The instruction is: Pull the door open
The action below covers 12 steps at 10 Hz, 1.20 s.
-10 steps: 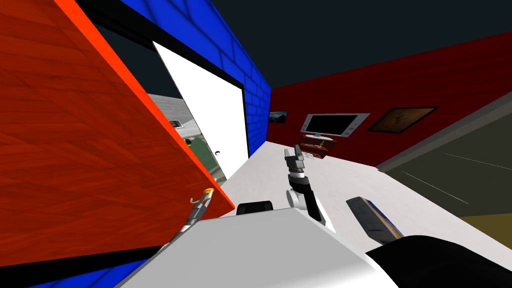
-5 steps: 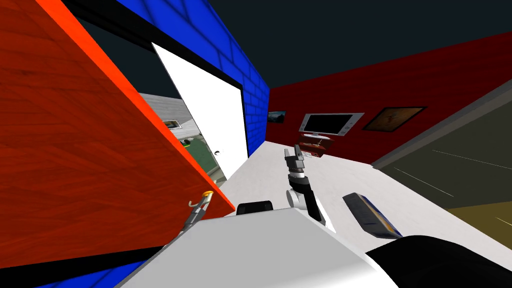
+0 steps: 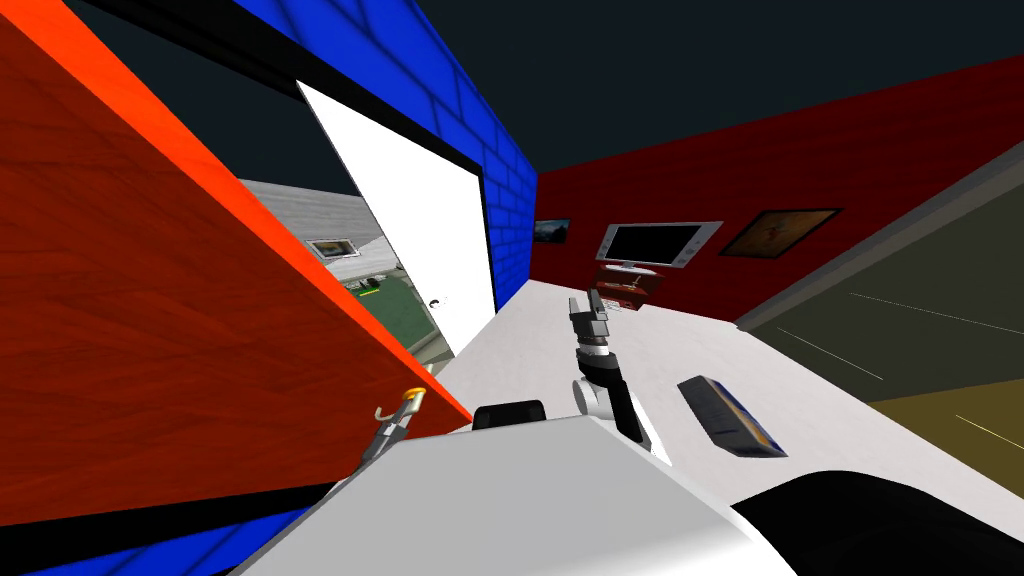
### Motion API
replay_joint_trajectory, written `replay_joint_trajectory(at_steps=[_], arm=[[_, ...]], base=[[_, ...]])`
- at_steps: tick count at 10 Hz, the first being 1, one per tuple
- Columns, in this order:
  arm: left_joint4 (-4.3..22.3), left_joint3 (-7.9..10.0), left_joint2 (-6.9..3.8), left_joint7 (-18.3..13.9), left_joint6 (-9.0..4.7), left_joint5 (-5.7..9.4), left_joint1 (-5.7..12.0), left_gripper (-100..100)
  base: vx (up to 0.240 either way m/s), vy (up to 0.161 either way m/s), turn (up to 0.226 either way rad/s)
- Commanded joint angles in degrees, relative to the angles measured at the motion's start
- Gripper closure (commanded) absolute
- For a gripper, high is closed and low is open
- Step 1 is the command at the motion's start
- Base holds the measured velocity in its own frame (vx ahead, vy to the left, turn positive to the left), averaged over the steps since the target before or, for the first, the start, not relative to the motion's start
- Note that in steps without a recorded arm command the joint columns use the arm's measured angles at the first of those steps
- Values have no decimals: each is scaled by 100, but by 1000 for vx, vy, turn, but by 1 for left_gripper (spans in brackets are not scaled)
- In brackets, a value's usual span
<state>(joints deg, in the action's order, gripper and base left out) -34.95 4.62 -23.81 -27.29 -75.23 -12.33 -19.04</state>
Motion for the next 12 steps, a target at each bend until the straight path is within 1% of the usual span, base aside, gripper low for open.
replay_joint_trajectory(at_steps=[1, 2, 3, 4, 5, 7, 8, 9, 10, 11, 12], arm=[[224, -59, 35, 17, -87, -47, 35, 100], [249, -55, 1, -2, -255, -59, -18, 100], [260, -53, -20, -15, -362, -66, -53, 100], [277, -50, -51, -33, -522, -76, -104, 100], [283, -49, -68, -44, -614, -83, -134, 100], [283, -49, -68, -44, -614, -83, -134, 100], [294, -46, -101, -64, -794, -95, -193, 100], [295, -46, -106, -68, -827, -97, -205, 100], [298, -45, -117, -74, -892, -101, -227, 100], [298, -45, -117, -74, -892, -101, -227, 100], [301, -44, -128, -81, -957, -105, -249, 100]], base=[[-60, 4, 5], [-80, 7, 0], [-125, 36, 17], [-168, 36, 27], [-185, 23, 43], [-114, 6, 20], [-147, 35, 28], [-193, 1, 51], [-197, -9, 31], [-135, 3, -8], [-103, -3, 19]])
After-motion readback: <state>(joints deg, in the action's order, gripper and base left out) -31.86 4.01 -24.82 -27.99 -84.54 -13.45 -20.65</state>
